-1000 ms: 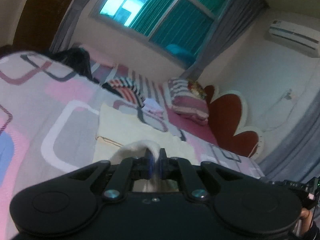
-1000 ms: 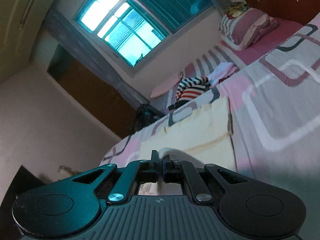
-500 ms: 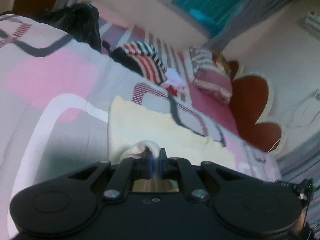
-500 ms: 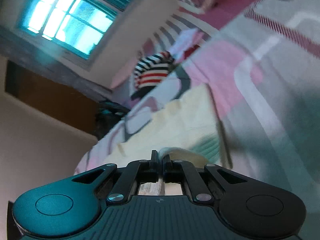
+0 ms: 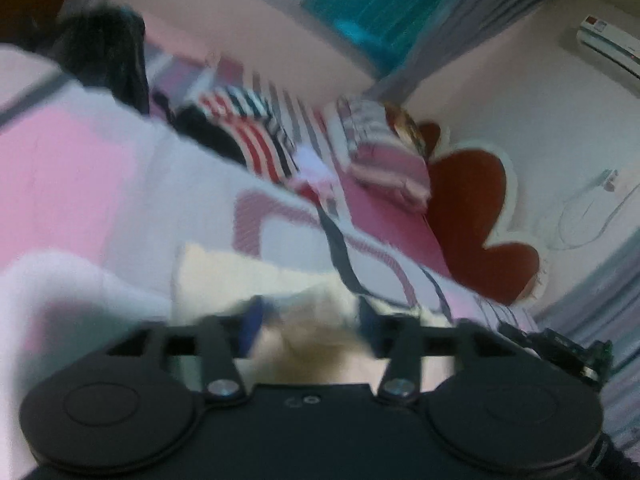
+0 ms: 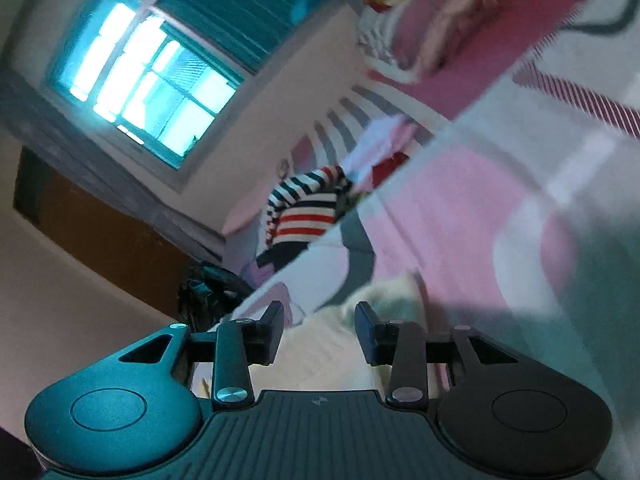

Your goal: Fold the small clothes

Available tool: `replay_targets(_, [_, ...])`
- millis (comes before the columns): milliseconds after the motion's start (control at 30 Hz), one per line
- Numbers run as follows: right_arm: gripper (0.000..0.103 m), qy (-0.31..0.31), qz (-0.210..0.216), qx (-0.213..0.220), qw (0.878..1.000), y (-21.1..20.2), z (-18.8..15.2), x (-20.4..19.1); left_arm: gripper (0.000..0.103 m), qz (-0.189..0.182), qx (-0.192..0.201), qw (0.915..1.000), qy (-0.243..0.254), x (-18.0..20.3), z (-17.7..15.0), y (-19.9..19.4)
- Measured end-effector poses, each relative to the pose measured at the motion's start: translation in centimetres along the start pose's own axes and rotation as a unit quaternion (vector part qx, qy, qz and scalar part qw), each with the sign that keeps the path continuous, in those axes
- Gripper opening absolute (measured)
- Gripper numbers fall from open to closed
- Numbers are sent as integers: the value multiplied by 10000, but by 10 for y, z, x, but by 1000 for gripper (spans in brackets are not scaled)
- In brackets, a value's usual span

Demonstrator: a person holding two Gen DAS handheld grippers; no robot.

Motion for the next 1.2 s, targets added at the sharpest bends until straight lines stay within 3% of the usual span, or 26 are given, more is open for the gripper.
replay_targets(33, [39, -120, -47, -24, 9999, -1, 1, -1, 71, 80, 173, 9998, 66, -1, 5, -6])
replay_targets(67, [39, -267, -74, -77, 9996, -1, 0, -3, 72, 85, 280, 9995, 136, -2, 9, -11])
replay_targets(200, [39, -838, -233, -391, 9954, 7, -13, -10, 54, 202, -261, 9963, 796, 5, 1, -9])
replay_targets(267, [39, -1066, -330, -507, 9925, 17, -20, -13, 54, 529, -594, 9874, 1371, 7, -10, -2])
replay_targets(367, [39, -1379, -625, -732, 9858, 34, -36, -8, 46, 820, -738, 9758, 1890, 11, -19, 6])
replay_targets(500, [37, -1939, -915, -836, 9732, 47, -51, -6, 39, 782, -834, 9748, 1915, 10, -19, 15])
replay_targets(533, [24, -2084, -982, -861, 9693, 48, -54, -8, 38, 758, -857, 9749, 1910, 11, -18, 17])
replay_targets(600, [8, -2300, -1000, -986, 9630, 54, -61, -11, 33, 726, -890, 9747, 1919, 11, -20, 19])
replay_targets(633, [3, -2417, -1033, -997, 9597, 55, -63, -12, 25, 701, -895, 9748, 1919, 11, -21, 20])
replay_targets(733, [2, -2707, -1069, -968, 9518, 55, -68, -15, 2, 764, -789, 9753, 1915, 9, -16, 22])
replay_targets(900, [2, -2819, -979, -479, 9532, 44, -58, -28, 2, 586, 25, 9831, 1735, 17, 3, -5])
replay_targets(967, [2, -2838, -909, -218, 9543, 37, -51, -35, 2, 568, 202, 9824, 1769, 22, 8, -12])
replay_targets(1067, [2, -2904, -1019, -49, 9515, 36, -43, -33, 2, 757, 67, 9816, 1751, 17, 7, -1])
replay_targets(1200, [2, -2638, -1197, -223, 9569, 52, -42, -13, 2, 972, -217, 9834, 1517, 2, -2, 19])
Point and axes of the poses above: each gripper's, at about its wrist camera, not at the fingertips, and y roughly the way its jaws point, x to its right, z to its top, the point moved 10 cm from there along y, roughly the way its jaws point, and after that the axes turned 1 degree about -y, right-handed, at the moved point
